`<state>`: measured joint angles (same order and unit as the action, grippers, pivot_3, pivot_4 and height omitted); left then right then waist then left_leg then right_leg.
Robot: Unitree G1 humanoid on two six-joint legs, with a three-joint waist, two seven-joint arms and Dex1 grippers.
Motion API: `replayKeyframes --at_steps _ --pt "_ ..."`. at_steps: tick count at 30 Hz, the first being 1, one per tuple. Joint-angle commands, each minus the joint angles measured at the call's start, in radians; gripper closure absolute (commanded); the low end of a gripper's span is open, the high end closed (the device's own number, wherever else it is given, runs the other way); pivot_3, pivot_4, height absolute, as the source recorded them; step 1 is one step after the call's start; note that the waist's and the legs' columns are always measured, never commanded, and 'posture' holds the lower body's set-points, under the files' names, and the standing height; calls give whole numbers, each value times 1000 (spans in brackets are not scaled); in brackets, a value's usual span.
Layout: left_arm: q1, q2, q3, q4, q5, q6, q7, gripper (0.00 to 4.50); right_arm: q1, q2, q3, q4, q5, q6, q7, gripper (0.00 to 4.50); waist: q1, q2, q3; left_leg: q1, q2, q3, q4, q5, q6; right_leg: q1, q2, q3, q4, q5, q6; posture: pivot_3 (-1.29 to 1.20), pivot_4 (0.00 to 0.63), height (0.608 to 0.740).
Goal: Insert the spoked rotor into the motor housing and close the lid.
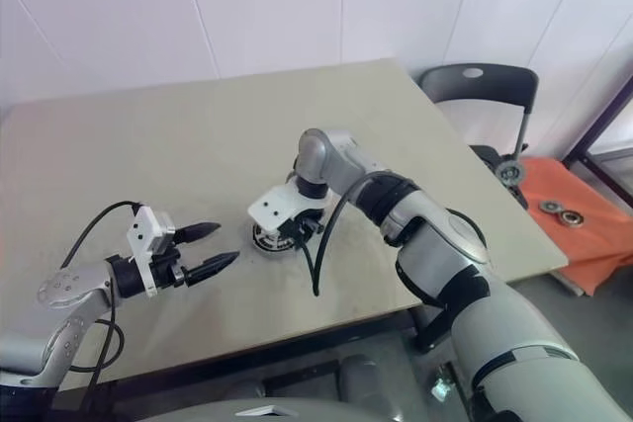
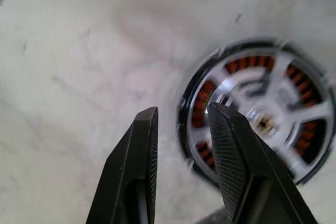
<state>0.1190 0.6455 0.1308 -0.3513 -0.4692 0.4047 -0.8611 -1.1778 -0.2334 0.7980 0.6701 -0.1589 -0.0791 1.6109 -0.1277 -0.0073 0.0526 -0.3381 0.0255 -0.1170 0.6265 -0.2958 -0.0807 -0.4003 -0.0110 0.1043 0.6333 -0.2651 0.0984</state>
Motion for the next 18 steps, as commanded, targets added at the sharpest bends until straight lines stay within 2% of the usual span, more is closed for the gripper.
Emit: replayKeyframes --at_steps 1,3,6,9,18 --pt "-8 14 20 1 -8 -14 -14 619 -28 -18 -14 -69 69 47 3 2914 7 0 0 -1 0 0 0 0 0 -1 0 0 1 0 0 0 0 740" --pt "-9 17 24 5 -8 -14 -18 619 -29 -11 -42 -69 65 59 2 2914 12 1 1 -1 0 0 0 0 0 -1 0 -1 0 0 0 0 0 740" --pt "-9 21 28 9 -8 -15 -21 619 -28 1 -81 -54 43 45 -29 3454 18 1 1 -1 0 0 2 0 0 0 0 -1 0 0 0 0 0 740" --pt "-8 25 30 9 -9 -14 -23 619 -13 -2 -97 -58 32 36 -39 4474 24 2 1 0 0 0 3 0 0 1 0 -1 1 0 -1 0 0 740" --pt "-20 23 20 4 -6 -4 -20 619 19 28 -76 67 -118 -95 -224 4474 29 2 2 0 0 0 3 0 0 1 0 -1 2 0 -1 0 0 740"
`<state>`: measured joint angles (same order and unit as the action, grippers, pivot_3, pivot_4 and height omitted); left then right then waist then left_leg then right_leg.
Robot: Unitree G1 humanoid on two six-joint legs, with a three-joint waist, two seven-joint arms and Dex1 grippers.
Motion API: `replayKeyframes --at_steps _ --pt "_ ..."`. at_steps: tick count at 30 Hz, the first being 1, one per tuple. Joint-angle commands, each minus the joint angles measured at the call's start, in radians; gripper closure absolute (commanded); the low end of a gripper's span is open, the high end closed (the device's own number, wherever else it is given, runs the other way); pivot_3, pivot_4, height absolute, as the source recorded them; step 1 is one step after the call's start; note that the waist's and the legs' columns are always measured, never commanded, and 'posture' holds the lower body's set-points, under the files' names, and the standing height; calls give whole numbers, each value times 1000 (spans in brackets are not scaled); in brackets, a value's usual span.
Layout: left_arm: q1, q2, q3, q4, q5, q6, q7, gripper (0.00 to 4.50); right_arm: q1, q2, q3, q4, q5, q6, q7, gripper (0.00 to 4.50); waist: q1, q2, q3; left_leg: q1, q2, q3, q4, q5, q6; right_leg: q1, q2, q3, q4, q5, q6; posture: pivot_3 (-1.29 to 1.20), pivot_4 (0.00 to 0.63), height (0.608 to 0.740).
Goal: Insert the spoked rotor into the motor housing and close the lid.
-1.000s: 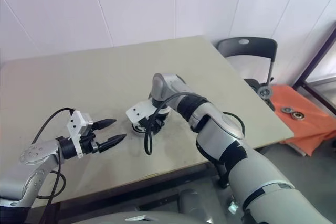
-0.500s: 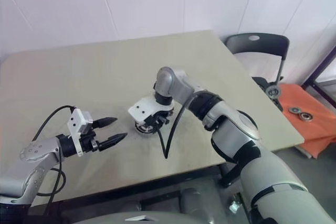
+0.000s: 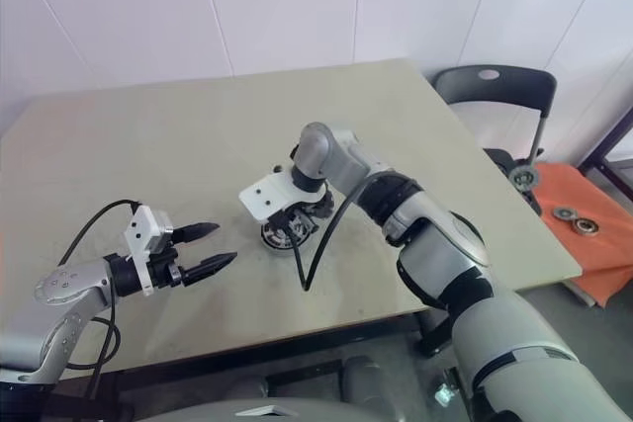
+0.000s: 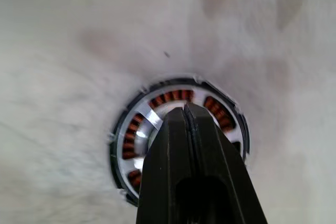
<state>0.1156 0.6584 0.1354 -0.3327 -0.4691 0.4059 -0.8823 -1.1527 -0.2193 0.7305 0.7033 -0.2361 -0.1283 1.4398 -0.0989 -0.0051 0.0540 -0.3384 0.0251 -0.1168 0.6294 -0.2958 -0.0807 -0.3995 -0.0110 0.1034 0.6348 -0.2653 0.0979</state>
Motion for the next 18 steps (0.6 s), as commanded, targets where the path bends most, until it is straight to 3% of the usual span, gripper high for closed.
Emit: replayKeyframes --at_steps 1,18 --pt "-16 10 14 -16 -6 -5 1 619 -6 15 -2 61 -66 -75 -84 4474 0 1 0 0 0 0 0 0 0 0 0 0 0 0 0 0 0 740" --pt "-7 10 16 -19 -9 -4 -1 619 -84 63 -68 257 -125 -181 -182 4474 -1 2 1 1 -1 0 3 0 0 -3 0 0 12 0 0 0 0 740"
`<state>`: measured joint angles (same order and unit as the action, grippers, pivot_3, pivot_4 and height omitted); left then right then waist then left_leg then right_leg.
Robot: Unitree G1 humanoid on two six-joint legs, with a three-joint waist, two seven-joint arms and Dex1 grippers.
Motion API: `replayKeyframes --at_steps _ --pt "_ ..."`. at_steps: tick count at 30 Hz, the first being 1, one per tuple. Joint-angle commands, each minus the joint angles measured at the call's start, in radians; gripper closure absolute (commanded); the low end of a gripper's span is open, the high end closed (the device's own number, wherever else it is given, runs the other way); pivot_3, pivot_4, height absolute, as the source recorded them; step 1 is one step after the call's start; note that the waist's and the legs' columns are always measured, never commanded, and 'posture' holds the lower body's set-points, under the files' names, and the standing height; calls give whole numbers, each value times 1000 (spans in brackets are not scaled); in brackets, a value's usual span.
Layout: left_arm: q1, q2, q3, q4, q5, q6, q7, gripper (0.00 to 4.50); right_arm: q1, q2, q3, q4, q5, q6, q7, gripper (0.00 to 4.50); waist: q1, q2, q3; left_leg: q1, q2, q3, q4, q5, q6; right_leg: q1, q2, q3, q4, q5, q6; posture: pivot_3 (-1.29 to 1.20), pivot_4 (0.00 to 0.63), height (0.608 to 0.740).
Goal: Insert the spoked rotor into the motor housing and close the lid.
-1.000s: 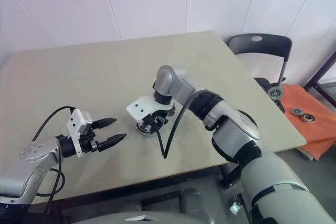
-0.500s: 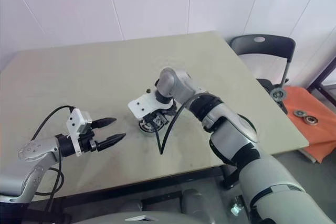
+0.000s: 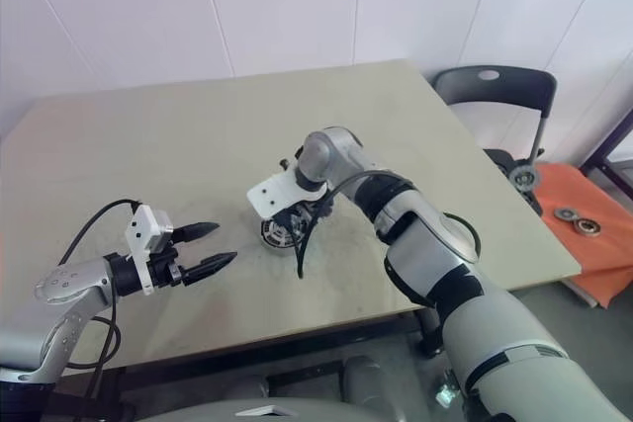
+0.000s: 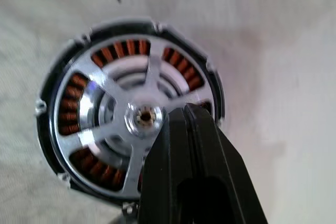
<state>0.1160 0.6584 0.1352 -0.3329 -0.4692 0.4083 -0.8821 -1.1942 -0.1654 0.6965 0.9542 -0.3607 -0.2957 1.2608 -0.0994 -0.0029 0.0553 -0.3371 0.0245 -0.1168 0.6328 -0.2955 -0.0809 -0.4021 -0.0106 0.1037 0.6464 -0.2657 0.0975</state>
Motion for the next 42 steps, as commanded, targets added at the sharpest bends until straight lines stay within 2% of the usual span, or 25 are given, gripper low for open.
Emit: replayKeyframes --at_steps 1,8,14,23,29,42 --pt "-8 10 17 -17 -9 -7 -1 619 -50 7 -42 7 3 -18 1 4474 -1 0 0 0 0 0 0 0 0 0 0 0 1 0 0 0 0 740" --pt "-14 9 16 -9 -9 -8 -4 619 -35 -11 -61 -20 18 -45 87 4474 -1 0 0 0 0 0 0 0 0 -1 0 0 1 0 0 0 0 740" --pt "-18 10 17 -6 -8 -8 -5 619 30 -16 -36 -43 -26 -45 83 4474 -1 0 0 0 0 0 0 0 0 -1 0 0 1 0 0 0 0 740" --pt "-17 9 18 -8 -7 -8 -2 619 21 -16 -49 -51 -25 -28 97 4474 -1 0 0 0 0 0 0 0 0 -1 0 0 1 0 0 0 0 740" --pt "-14 7 15 -11 -7 -7 0 619 -23 27 -111 -23 10 5 30 4474 -5 0 0 0 0 0 0 0 0 -1 0 0 1 0 0 0 0 740" --pt "-18 7 11 -11 -9 -5 -3 619 -4 -38 -92 -86 21 -78 188 4474 -3 0 0 0 0 0 0 0 0 -1 0 0 2 0 0 0 0 740"
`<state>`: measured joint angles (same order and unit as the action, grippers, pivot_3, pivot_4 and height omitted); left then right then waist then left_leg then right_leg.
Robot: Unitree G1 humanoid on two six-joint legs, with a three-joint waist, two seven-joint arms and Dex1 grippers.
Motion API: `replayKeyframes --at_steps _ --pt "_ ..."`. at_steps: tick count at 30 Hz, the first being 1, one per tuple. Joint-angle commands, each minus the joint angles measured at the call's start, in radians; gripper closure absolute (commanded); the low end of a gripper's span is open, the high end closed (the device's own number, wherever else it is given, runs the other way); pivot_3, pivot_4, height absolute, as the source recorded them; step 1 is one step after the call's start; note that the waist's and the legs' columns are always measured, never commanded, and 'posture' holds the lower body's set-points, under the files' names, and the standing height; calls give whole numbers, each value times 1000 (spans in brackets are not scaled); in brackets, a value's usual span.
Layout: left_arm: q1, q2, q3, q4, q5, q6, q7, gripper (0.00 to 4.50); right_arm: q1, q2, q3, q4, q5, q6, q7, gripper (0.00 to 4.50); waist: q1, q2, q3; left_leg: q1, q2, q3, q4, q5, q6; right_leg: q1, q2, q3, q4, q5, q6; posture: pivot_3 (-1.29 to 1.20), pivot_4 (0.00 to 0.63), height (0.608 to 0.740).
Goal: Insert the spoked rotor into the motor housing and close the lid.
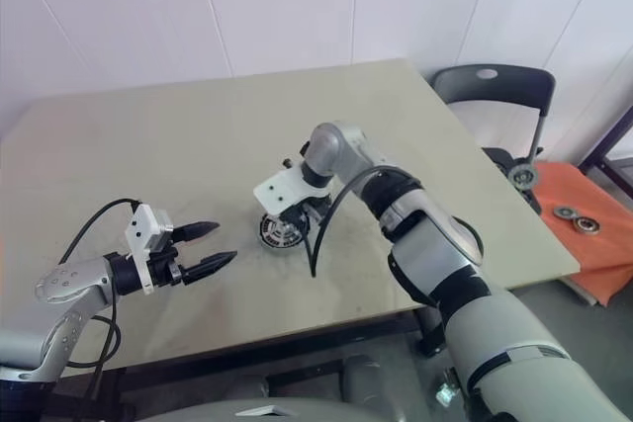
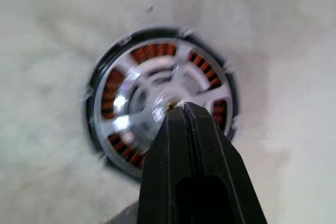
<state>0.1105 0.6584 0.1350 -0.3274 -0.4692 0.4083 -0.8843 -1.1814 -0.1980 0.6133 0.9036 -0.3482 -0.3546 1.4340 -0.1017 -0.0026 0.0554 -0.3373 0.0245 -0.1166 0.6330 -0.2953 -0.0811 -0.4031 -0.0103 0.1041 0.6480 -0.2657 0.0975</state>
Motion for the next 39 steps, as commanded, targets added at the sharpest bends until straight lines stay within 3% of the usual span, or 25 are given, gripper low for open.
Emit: replayKeyframes --at_steps 1,11,16,21,29,39 --pt "-13 7 11 -16 -9 -4 0 619 -16 -4 -8 -33 6 -22 13 4474 -2 0 0 0 0 0 0 0 0 0 0 0 0 0 0 0 0 740" --pt "-3 0 8 -25 -9 -3 10 619 37 24 36 7 -67 -26 -57 4474 -6 -1 0 2 0 0 0 0 0 1 0 0 1 0 0 0 0 740" --pt "-3 0 6 -26 -10 -3 12 619 50 5 51 11 -98 -49 -72 4474 -19 0 0 17 0 0 -1 0 0 15 0 0 1 -6 -2 0 0 740" --pt "-11 2 4 -21 -11 -3 8 619 13 9 25 29 -83 -51 -87 4474 -22 -1 0 17 0 0 0 0 0 15 0 1 1 -7 -2 0 0 740" --pt "-30 3 -1 -8 -7 -6 1 619 -49 -43 -7 -26 -27 -142 4 4474 -21 0 0 14 0 0 -1 0 0 13 0 1 0 -6 -1 0 0 740" --pt "-32 -2 -2 -5 -6 -7 0 619 -81 4 -25 11 -21 -146 -63 4474 -23 0 1 14 0 1 -3 0 0 11 0 1 0 -4 -4 0 0 740"
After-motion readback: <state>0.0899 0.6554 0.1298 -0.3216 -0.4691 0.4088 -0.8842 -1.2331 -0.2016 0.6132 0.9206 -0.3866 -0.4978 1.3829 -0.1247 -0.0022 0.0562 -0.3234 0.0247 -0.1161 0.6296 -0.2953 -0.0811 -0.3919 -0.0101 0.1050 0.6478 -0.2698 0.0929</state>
